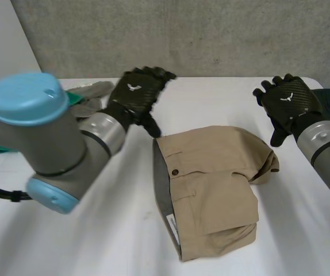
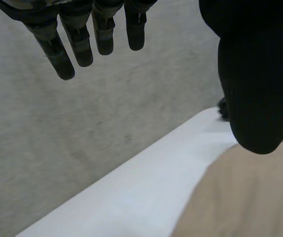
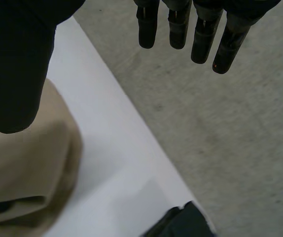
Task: Fold the laundry.
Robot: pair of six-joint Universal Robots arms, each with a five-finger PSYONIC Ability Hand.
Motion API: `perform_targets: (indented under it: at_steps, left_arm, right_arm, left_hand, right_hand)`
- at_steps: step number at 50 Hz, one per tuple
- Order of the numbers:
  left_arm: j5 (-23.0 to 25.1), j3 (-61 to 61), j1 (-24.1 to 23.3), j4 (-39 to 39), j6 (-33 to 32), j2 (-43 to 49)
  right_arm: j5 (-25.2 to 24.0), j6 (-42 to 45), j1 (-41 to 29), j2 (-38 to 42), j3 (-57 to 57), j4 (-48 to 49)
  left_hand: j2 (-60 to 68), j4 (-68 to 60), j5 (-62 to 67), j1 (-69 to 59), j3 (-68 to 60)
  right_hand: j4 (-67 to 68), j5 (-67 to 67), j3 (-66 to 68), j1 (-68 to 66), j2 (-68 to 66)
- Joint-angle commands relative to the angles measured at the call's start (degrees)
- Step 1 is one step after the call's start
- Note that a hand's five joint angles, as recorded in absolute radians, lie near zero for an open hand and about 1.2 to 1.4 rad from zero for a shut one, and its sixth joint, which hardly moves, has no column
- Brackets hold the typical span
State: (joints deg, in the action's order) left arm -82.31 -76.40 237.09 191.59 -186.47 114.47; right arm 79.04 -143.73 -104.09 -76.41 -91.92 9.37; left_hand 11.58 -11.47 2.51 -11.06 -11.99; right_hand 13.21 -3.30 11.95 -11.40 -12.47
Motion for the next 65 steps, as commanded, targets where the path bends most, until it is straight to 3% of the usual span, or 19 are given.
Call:
perform_targets:
  at_steps: [1, 10, 13, 23, 33, 37, 41, 43, 49, 52, 56, 61, 65]
  left_arm:
    - [0.1, -1.7, 2.9, -0.6, -0.1, 0.3]
    - [3.2, -1.8, 1.4, -2.5, -3.9, 9.3]
    - [4.9, -2.0, -1.4, -3.7, -4.6, 10.0]
    - [5.0, -3.7, -6.9, -4.7, -4.6, 9.9]
    - [3.3, 1.3, -8.6, -5.2, -5.1, 16.0]
    - [1.0, 2.3, -8.8, -5.0, -5.2, 17.4]
    - [-0.7, 3.3, -9.0, -5.0, -5.4, 18.3]
    - [-2.1, 3.7, -8.8, -5.1, -6.0, 18.2]
    - [-9.9, 5.7, -8.0, -4.6, -9.7, 14.7]
    - [-13.4, 7.4, -4.7, -3.0, -12.2, 10.1]
    - [-13.5, 8.5, 0.0, 2.2, -15.1, 5.9]
    - [-12.5, 10.7, -1.7, 10.2, -16.0, 2.2]
    - [-8.1, 11.5, -3.9, 13.9, -15.6, 0.8]
  right_arm:
    - [-3.0, -2.8, 0.0, 0.3, 4.7, -16.8]
    - [-6.3, -2.3, 0.4, 0.9, 4.6, -23.0]
    - [-6.4, -2.2, 0.7, 1.0, 3.9, -22.8]
    - [-6.9, -1.9, 3.6, 1.0, 1.6, -21.1]
    - [-7.1, -1.9, 4.6, 0.9, -0.6, -19.0]
    - [-7.1, -1.9, 5.2, 0.9, -1.2, -18.2]
    - [-7.1, -1.9, 5.2, 1.0, -1.3, -17.8]
    - [-7.1, -1.8, 5.2, 1.1, -1.3, -17.7]
    - [-7.0, -1.4, 5.2, 1.1, -1.2, -17.7]
    - [-6.9, -1.4, 5.2, 1.1, -1.2, -17.7]
    - [-6.8, -1.4, 5.1, 1.0, -1.2, -17.6]
    - [-6.5, -1.4, 4.9, 1.1, -1.2, -17.3]
    - [-6.2, -1.5, 5.0, 1.1, -1.2, -16.5]
  left_hand:
    - [-0.7, 0.6, -1.6, 0.2, 1.1]
    - [8.9, -9.0, 8.0, -9.4, -8.5]
    - [11.1, -11.2, 10.2, -11.6, -10.7]
    - [12.3, -12.4, 11.3, -12.8, -11.8]
    - [19.7, -19.8, 18.7, -20.2, -19.2]
    - [36.8, -36.9, 35.8, -37.3, -36.4]
    - [61.8, -61.9, 60.9, -62.3, -61.4]
    - [68.4, -68.5, 67.5, -68.9, -68.0]
    - [68.4, -68.5, 67.5, -68.9, -68.0]
    - [68.4, -68.5, 67.5, -68.9, -68.0]
    - [68.4, -68.5, 67.5, -68.9, -68.0]
    - [68.4, -68.5, 67.5, -68.9, -68.0]
    - [68.4, -68.5, 67.5, -68.9, -68.0]
  right_hand:
    - [-3.2, 3.3, -2.0, 1.4, 2.5]
    - [-3.2, 3.3, -2.0, 1.4, 2.5]
    - [-3.2, 3.3, -2.0, 1.4, 2.5]
    - [-3.2, 3.3, -2.0, 1.4, 2.5]
    - [-3.2, 3.3, -2.0, 1.4, 2.5]
    - [-3.2, 3.3, -2.0, 1.4, 2.5]
    - [-3.2, 3.3, -2.0, 1.4, 2.5]
    - [-3.2, 3.3, -2.0, 1.4, 2.5]
    - [-3.2, 3.3, -2.0, 1.4, 2.5]
    - [-3.2, 3.3, -2.0, 1.4, 2.5]
    - [-3.2, 3.3, -2.0, 1.4, 2.5]
    - [-3.2, 3.3, -2.0, 1.4, 2.5]
    - [-3.2, 3.3, -2.0, 1.4, 2.5]
